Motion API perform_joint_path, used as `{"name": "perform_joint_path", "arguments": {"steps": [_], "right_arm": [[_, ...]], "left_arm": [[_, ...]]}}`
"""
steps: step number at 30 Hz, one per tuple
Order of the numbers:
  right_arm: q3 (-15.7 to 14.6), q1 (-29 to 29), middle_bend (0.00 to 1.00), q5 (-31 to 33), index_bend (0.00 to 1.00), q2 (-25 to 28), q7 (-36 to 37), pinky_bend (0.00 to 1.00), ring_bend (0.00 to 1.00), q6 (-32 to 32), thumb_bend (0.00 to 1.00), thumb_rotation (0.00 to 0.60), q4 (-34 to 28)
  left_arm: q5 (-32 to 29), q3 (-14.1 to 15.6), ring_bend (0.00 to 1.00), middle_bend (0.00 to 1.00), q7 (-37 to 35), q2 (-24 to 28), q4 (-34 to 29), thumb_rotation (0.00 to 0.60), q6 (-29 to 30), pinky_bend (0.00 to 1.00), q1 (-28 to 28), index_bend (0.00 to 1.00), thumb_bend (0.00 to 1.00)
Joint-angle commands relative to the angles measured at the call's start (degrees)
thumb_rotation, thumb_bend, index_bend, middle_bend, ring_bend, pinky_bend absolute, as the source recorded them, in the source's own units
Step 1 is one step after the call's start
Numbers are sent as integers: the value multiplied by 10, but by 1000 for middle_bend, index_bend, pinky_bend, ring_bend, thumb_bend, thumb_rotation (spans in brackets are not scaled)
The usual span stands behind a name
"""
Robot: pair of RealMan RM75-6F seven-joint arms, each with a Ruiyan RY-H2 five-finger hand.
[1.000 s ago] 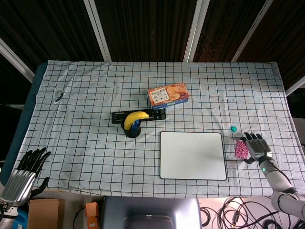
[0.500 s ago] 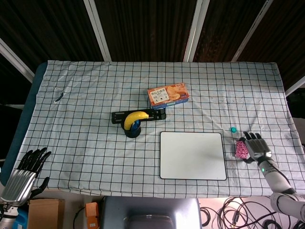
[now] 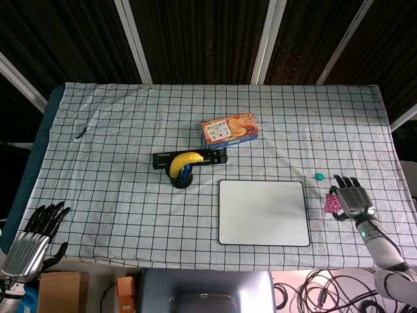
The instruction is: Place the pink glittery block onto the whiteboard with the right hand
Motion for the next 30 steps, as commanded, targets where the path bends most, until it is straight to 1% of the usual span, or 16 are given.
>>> {"name": "perform_joint_path", "arguments": {"steps": [1, 5, 8, 13, 16, 23, 30], "right_arm": [[9, 6, 0, -19, 310, 10, -8, 0, 0, 17, 189, 600, -37], [17, 26, 0, -25, 308, 1, -50, 0, 0, 28, 189, 600, -80], [21, 45, 0, -18, 308, -22, -96, 0, 0, 33, 189, 600, -101], [21, 72, 0, 17, 299, -78, -166, 0, 0, 38, 189, 600, -101], [17, 81, 0, 34, 295, -99, -191, 0, 0, 40, 189, 600, -97], [5, 87, 0, 46, 209, -109, -201, 0, 0, 40, 189, 600, -98], [11, 87, 0, 55, 153, -71, -175, 0, 0, 42, 189, 600, -113]], "left_arm": [[0, 0, 0, 0, 0, 0, 0, 600, -1, 31, -1, 0, 407], [0, -1, 0, 0, 0, 0, 0, 600, -5, 31, -3, 0, 407], [3, 0, 0, 0, -1, 1, 0, 600, -2, 31, -3, 0, 407], [3, 1, 0, 0, -9, 3, 3, 600, 0, 31, -2, 0, 407], [4, 3, 0, 0, -11, 4, 4, 600, 0, 31, -1, 0, 406], [5, 2, 0, 0, -15, 4, 7, 600, 0, 31, -2, 0, 407], [5, 4, 0, 0, -9, 3, 5, 600, 3, 31, 1, 0, 407]]}}
